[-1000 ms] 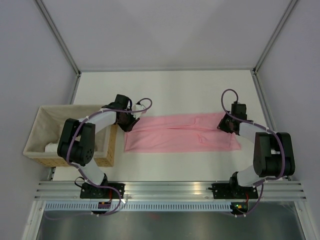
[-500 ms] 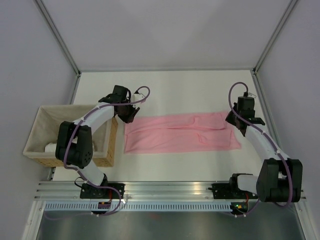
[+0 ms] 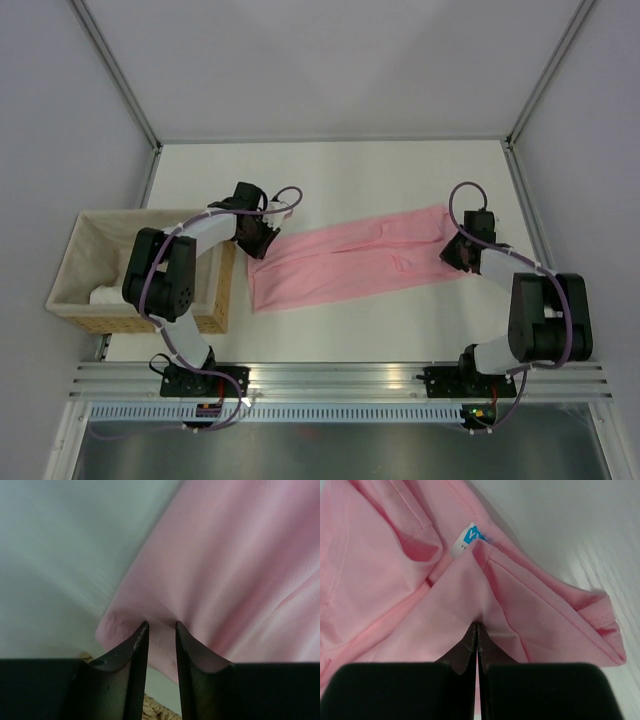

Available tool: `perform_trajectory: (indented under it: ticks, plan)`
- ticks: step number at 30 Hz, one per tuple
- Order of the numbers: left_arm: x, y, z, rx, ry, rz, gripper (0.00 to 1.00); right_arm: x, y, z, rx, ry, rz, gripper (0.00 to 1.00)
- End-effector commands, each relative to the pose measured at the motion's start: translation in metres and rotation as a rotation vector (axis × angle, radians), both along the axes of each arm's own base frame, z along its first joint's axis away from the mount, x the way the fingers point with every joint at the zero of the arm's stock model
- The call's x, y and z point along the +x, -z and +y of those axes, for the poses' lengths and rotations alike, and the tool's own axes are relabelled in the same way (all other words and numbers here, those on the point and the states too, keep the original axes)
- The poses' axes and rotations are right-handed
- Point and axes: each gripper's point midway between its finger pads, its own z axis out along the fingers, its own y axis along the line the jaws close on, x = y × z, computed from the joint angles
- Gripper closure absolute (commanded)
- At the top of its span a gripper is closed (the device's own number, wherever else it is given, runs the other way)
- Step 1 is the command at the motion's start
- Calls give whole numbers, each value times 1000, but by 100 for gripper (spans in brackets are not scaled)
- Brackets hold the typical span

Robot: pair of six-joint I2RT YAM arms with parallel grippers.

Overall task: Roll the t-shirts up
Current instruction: Fold the tshirt

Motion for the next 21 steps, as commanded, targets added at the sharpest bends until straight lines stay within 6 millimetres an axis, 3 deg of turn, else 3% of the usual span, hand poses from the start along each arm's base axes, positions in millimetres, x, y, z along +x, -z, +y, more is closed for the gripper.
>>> perform_trajectory:
  ticks: [1, 2, 4, 5, 6, 7, 8, 9, 10, 11, 12, 13, 15, 16, 21]
  plan:
    - [-23, 12, -8, -14, 23, 44, 67, 9, 38, -11, -44, 26, 97, 100]
    - [-35, 16, -7, -10, 33, 63, 67, 36, 27, -14, -60, 24, 51, 100]
    - [-51, 19, -12, 4, 81, 82, 67, 60, 28, -16, -73, 4, 54, 100]
    - [-65, 22, -12, 17, 107, 102, 67, 87, 27, -14, -69, -7, 51, 100]
    - [-77, 23, -22, 30, 161, 110, 67, 100, 25, -10, -70, -23, 45, 100]
    - [-89, 25, -23, 53, 211, 123, 67, 110, 36, -6, -69, -40, 69, 100]
    - [-106, 31, -24, 67, 250, 151, 67, 141, 17, -1, -67, -54, 12, 100]
    - [-120, 30, -37, 71, 335, 151, 67, 155, 14, 14, -69, -87, 0, 100]
    - [-134, 31, -41, 76, 381, 174, 67, 164, 29, 20, -69, -105, 29, 100]
    - [-149, 36, -41, 80, 418, 204, 67, 193, 12, 29, -63, -125, -20, 100]
    - [-162, 36, -49, 84, 478, 213, 67, 204, 13, 42, -55, -151, -23, 100]
    - [-170, 38, -51, 85, 516, 224, 67, 209, 35, 48, -48, -163, 19, 100]
    - [-189, 41, -58, 85, 586, 251, 66, 237, 43, 67, -42, -185, 20, 100]
    - [-193, 40, -64, 76, 604, 255, 66, 259, 28, 75, -39, -197, -21, 100]
    - [-225, 33, -102, 5, 738, 286, 66, 292, 28, 131, 6, -269, -95, 100]
